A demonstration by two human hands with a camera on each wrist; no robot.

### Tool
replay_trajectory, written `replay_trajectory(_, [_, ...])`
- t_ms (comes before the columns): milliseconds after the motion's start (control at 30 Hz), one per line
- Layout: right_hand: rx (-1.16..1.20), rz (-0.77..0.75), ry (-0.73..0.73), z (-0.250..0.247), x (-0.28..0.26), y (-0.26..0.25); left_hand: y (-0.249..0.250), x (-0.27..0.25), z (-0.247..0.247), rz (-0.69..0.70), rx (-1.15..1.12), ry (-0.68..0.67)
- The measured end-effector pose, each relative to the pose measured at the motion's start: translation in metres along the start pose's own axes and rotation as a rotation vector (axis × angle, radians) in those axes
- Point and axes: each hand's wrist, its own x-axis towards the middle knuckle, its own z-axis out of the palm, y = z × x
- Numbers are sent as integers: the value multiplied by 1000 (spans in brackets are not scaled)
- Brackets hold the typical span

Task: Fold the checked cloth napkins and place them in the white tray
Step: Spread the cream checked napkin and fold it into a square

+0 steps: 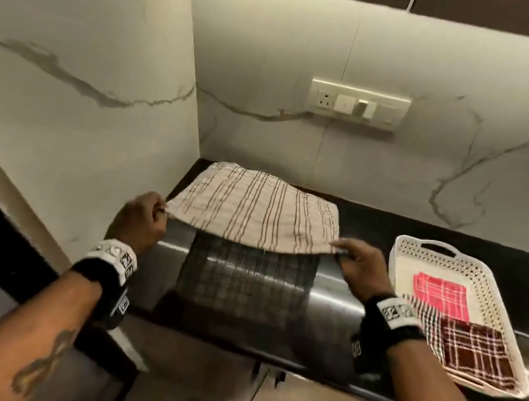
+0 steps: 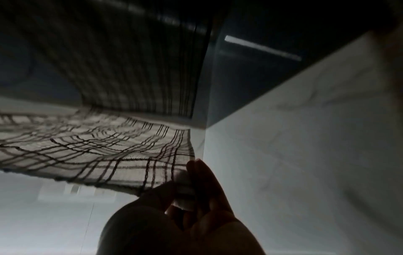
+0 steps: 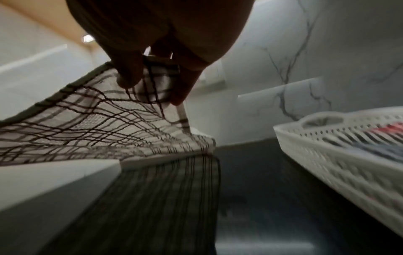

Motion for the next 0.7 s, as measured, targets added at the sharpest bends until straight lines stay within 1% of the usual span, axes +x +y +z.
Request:
replay_trajectory(100, [-57, 81, -152, 34, -57, 30, -27, -61, 26, -122, 82, -186])
replay_trajectory(133, [-87, 128, -220, 43, -72, 38, -35, -79, 33, -147, 116, -245])
replay_trajectory(200, [-124, 236, -354, 55, -96, 48, -48, -109, 45, -161, 169, -368])
replay_trajectory(233, [-128, 278, -398, 59, -106, 52, -52, -121, 49, -157, 179, -416])
replay_trajectory(300, [-122, 339, -446, 60, -122, 57, -56, -137, 52, -157, 170, -462])
replay_trajectory(433, [-104, 401, -449, 54, -142, 58, -57, -147, 47, -171, 165, -477])
replay_trajectory(533, [-110, 381, -471, 44, -148, 53, -58, -151, 34, -193, 160, -569])
replay_trajectory(633, [-188, 408, -643, 29, -146, 48, -54, -154, 13, -207, 86, -665])
replay_trajectory(700, [-173, 436, -725, 13, -138, 43, -49, -152, -6, -222, 9, -710])
